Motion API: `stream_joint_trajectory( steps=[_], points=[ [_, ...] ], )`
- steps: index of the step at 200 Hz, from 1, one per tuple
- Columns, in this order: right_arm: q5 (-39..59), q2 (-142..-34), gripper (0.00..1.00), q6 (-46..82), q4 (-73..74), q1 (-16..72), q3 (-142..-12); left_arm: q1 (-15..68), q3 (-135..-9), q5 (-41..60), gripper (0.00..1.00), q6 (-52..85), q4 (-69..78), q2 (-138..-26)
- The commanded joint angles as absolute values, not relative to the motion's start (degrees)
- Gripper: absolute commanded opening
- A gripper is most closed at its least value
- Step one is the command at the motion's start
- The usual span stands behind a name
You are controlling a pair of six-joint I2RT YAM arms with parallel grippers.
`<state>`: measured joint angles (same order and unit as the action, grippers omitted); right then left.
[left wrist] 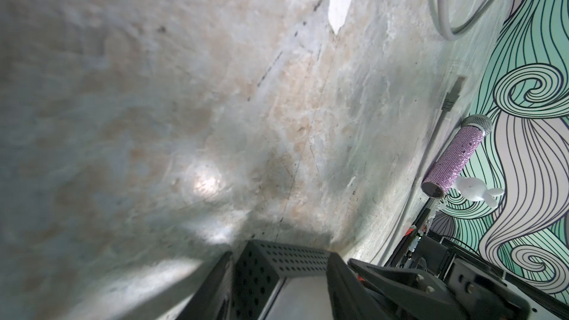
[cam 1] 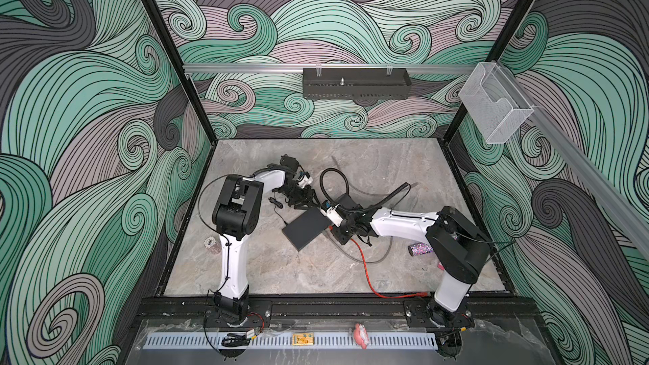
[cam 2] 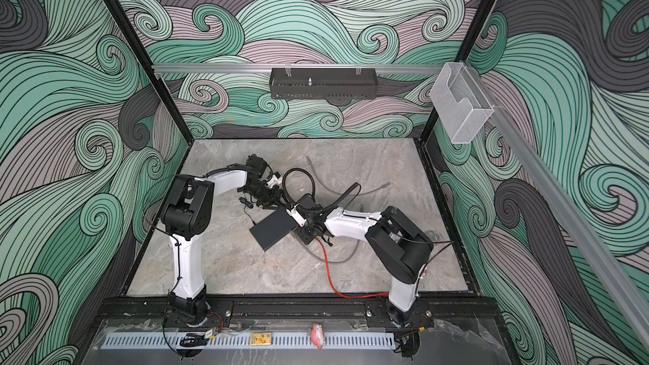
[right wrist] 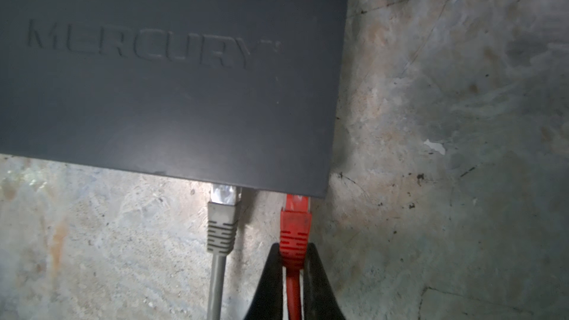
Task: Insert the plug into the switch port
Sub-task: 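Keep pressing the red plug into the port with the right gripper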
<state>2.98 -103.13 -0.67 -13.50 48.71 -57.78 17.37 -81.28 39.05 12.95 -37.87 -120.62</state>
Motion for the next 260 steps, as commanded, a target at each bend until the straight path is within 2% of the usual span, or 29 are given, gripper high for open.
stream_joint_trajectory(
  steps=[1,80,162,203,240,260],
  points=[
    [0.21,-104.11,0.05,-1.98,-4.63,48.82,-61.17,19.78,-78.31,38.67,0.52,13.93,-44.17,-121.83],
    [0.47,-102.61,0.05,-3.82,-4.04,47.81,-57.63,16.61,-83.87,32.72,0.59,8.95,-53.55,-120.24],
    [1.13,-103.09,0.05,-10.84,-4.07,47.29,-57.34,15.33,-84.27,29.3,0.58,4.93,-59.0,-117.51],
    [3.85,-103.55,0.05,-17.16,-1.62,47.2,-57.01,15.41,-80.82,31.31,0.57,5.02,-57.22,-116.08],
    [6.51,-104.5,0.06,-17.29,-9.74,47.2,-62.73,16.61,-79.3,32.44,0.56,5.24,-55.5,-116.43],
    [6.94,-104.95,0.06,-17.78,-9.34,47.2,-63.1,16.71,-78.11,33.2,0.56,6.7,-53.09,-116.41]
  ],
)
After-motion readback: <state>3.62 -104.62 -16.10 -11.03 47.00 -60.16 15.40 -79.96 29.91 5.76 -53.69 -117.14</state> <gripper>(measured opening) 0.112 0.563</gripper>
